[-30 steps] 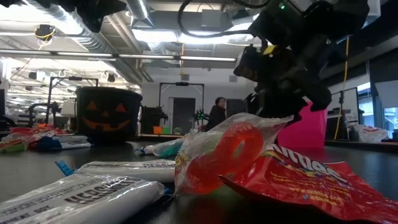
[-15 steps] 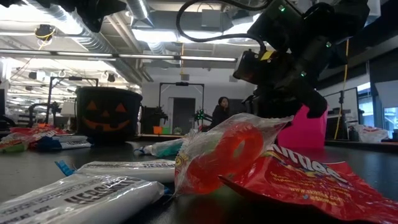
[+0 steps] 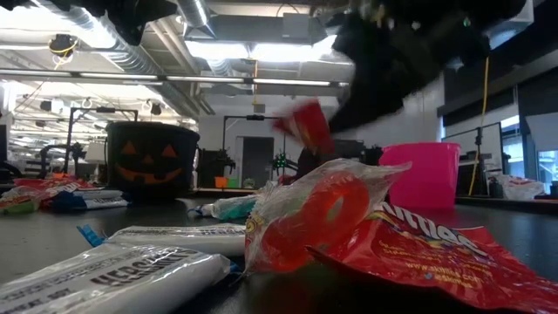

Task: Sort candy
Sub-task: Put the red candy into the orange bucket

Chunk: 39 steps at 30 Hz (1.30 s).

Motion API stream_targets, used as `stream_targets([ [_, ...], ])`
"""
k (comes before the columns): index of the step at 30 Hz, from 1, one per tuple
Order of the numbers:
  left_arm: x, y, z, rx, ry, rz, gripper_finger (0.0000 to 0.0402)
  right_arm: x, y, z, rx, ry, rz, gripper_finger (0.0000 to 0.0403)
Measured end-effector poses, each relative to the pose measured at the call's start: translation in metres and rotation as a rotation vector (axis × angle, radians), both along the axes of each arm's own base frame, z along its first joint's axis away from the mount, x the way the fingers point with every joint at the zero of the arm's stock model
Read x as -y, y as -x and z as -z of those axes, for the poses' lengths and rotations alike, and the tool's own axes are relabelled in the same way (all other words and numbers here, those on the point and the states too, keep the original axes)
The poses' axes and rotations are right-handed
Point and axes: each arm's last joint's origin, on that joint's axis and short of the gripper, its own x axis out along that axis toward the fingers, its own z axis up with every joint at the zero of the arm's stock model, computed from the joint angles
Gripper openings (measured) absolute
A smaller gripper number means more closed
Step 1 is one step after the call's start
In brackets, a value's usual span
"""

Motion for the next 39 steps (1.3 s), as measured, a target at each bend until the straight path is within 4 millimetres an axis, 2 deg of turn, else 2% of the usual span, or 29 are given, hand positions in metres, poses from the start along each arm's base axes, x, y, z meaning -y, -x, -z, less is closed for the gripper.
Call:
stream_targets([
  [8, 0.0, 0.0, -0.001, 0.011, 0.011, -0.001, 0.0145, -0.003, -0.014, -0.042, 0.424, -0.058, -0.025, 0.0001],
  [11, 0.0, 0.0, -0.001, 0.011, 0.02, -0.001, 0.0145, -0.004, -0.017, -0.046, 0.458, -0.044, -0.034, 0.0001],
  [17, -0.001, -0.001, -0.005, 0.061, 0.119, -0.057, 0.0145, -0.004, -0.026, -0.069, 0.538, 0.013, -0.01, 0.0],
  [22, 0.001, -0.011, -0.008, 0.128, 0.142, -0.093, 0.0145, 0.0, -0.033, -0.09, 0.607, 0.058, 0.015, 0.0],
  [25, 0.004, -0.023, -0.008, 0.165, 0.129, -0.094, 0.0145, 0.009, -0.038, -0.094, 0.615, 0.067, 0.049, 0.0],
  [32, 0.009, -0.047, 0.003, 0.167, -0.061, -0.119, 0.015, 0.025, -0.041, -0.095, 0.606, 0.053, 0.12, 0.0],
  [39, 0.011, -0.06, 0.007, 0.116, -0.134, -0.203, 0.0213, 0.027, -0.043, -0.091, 0.588, 0.05, 0.15, 0.0],
])
